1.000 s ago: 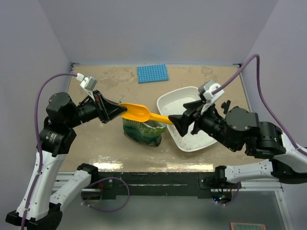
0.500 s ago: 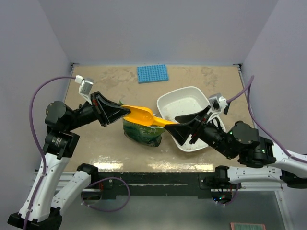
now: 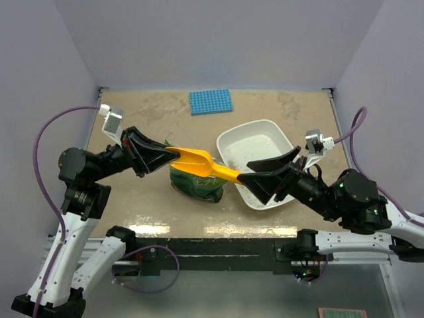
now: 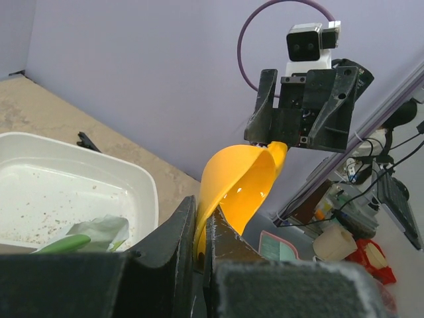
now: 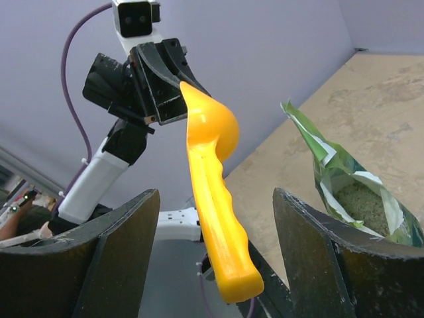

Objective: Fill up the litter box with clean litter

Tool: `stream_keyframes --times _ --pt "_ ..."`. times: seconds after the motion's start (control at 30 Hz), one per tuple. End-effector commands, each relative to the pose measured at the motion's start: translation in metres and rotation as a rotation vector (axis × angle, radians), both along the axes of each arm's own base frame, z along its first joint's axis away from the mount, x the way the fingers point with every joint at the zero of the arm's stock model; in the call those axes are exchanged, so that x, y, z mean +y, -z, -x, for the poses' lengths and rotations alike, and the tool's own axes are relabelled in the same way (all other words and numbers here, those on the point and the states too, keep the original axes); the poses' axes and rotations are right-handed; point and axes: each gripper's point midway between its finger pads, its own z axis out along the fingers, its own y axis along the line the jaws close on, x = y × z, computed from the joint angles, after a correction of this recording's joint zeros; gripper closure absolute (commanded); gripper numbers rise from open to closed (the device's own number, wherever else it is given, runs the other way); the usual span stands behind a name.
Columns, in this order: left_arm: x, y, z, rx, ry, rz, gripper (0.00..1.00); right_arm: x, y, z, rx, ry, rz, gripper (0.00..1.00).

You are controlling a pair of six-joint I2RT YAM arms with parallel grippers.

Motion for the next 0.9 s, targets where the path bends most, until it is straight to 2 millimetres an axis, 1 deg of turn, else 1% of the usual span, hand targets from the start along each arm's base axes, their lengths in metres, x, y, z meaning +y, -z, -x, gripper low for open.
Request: stream_keyframes --times 0.0,0.03,0.07,0.13,0.2,0.23,0.4,0.43,0.5,0.53,0.7,0.8,0.87 --pt "-0.001 -0.015 0.006 -0.036 0.028 0.045 1.0 0.01 -0.012 0.01 -0.031 -0.066 -0.028 0.27" --pt "-0.001 -0.016 0.005 -0.036 0.027 0.046 1.0 0.015 -0.008 0.012 -0.035 -0.085 -0.017 0.27" --pt "-0.001 -0.015 0.004 -0.033 0.026 0.047 1.0 0.016 -0.01 0.014 -0.04 -0.094 -0.028 0.28" --pt "-0.001 -0.016 0.004 -0.03 0.023 0.051 1.0 0.021 -0.009 0.017 -0.047 -0.117 -0.025 0.29" --pt "0.0 -0.017 0.004 -0.034 0.022 0.054 1.0 0.024 -0.008 0.017 -0.047 -0.122 -0.023 0.33" --pt "0.0 -0.017 0.004 -0.036 0.022 0.055 1.0 0.025 -0.008 0.017 -0.048 -0.12 -0.022 0.37" --pt "0.0 -0.015 0.004 -0.032 0.019 0.047 1.0 0.025 -0.011 0.018 -0.062 -0.128 -0.028 0.47" --pt "0.0 -0.015 0.005 -0.032 0.02 0.046 1.0 0.026 -0.012 0.018 -0.066 -0.129 -0.026 0.52" --pt "-0.001 -0.015 0.004 -0.029 0.02 0.045 1.0 0.027 -0.011 0.019 -0.067 -0.132 -0.022 0.56" --pt "-0.001 -0.014 0.003 -0.029 0.02 0.045 1.0 0.027 -0.012 0.019 -0.069 -0.132 -0.023 0.59" --pt "-0.001 -0.012 0.002 -0.022 0.023 0.039 1.0 0.024 -0.013 0.018 -0.073 -0.126 -0.027 0.65" --pt "-0.002 -0.01 0.001 -0.019 0.021 0.035 1.0 0.021 -0.013 0.018 -0.077 -0.12 -0.03 0.72" --pt "-0.001 -0.007 0.0 -0.015 0.017 0.027 1.0 0.018 -0.014 0.017 -0.081 -0.115 -0.034 0.82"
